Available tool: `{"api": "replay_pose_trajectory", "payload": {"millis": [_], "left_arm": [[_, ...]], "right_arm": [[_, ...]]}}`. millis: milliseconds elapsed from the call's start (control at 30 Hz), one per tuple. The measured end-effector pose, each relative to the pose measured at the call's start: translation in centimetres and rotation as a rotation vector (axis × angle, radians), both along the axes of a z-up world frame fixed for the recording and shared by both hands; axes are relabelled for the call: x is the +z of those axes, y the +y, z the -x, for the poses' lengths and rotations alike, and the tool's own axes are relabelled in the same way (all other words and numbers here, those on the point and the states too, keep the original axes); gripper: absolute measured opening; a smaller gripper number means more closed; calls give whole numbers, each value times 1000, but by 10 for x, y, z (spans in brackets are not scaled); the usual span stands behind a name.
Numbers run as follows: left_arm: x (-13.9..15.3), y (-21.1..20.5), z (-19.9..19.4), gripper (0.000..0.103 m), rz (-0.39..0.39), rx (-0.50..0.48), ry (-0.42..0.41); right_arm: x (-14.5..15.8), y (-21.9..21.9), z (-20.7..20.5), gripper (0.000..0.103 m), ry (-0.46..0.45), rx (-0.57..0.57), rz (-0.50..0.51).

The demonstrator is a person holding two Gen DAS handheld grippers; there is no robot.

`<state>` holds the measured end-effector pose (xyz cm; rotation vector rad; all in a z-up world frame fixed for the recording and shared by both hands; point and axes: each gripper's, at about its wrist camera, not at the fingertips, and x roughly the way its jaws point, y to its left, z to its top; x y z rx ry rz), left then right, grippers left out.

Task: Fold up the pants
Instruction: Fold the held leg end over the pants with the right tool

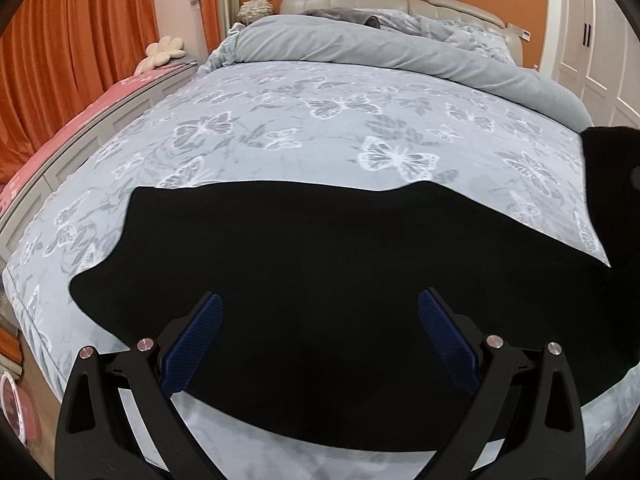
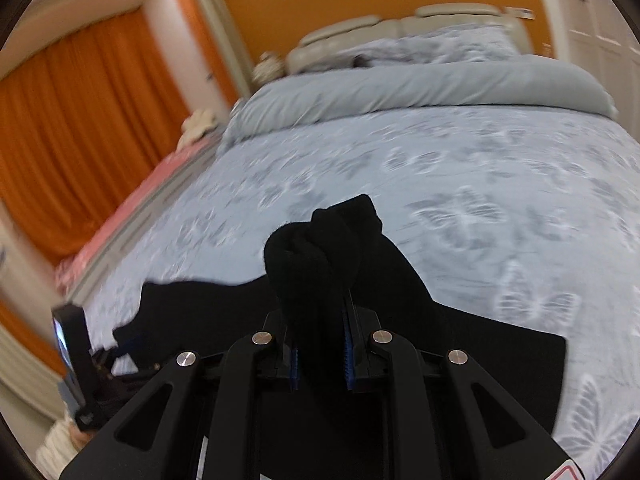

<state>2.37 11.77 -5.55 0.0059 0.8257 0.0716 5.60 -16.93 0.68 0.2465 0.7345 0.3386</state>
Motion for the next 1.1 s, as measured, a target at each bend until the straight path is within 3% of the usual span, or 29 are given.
{"api": "replay_pose_trajectory", "payload": {"millis": [167, 400, 500, 533, 600, 667, 700, 733, 800, 833, 867, 900, 933, 1067, 1100], "left_arm": [[-1, 34, 3, 96, 15, 48, 3], [-1, 82, 7, 96, 104, 137, 14], [1, 89, 8, 96, 119, 148, 11], [1, 90, 9, 96, 121, 149, 9], [3, 91, 8, 96, 123, 146, 7], [5, 91, 9, 96, 133, 141, 2], [5, 90, 10, 96, 137, 140, 0], [6, 90, 10, 96, 143, 138, -3], [8, 86, 8, 96, 154, 130, -6], [8, 83, 8, 96, 157, 124, -5], [8, 79, 7, 97, 158, 119, -4], [7, 76, 6, 97, 158, 115, -1], [7, 71, 5, 96, 158, 106, 4], [5, 52, 3, 97, 150, 69, 14], [5, 46, 3, 97, 138, 57, 16]], "right_arm": [[-20, 53, 6, 14, 35, 111, 74], [-59, 120, 12, 15, 97, 248, 230], [-83, 141, 15, 22, 151, 293, 299], [-90, 147, 16, 29, 173, 317, 325], [-89, 151, 23, 36, 168, 343, 343], [-69, 144, 34, 37, 140, 375, 293], [-52, 135, 41, 42, 103, 379, 233], [-35, 122, 47, 55, 62, 366, 171], [-17, 97, 52, 58, 6, 309, 91], [-15, 87, 51, 57, 1, 281, 76], [-17, 77, 48, 45, 8, 245, 70], [-24, 70, 43, 32, 29, 215, 75], [-32, 69, 39, 9, 58, 201, 88], [-111, 90, 10, 5, 287, 184, 257], [-113, 92, 12, 5, 252, 174, 267]]}}
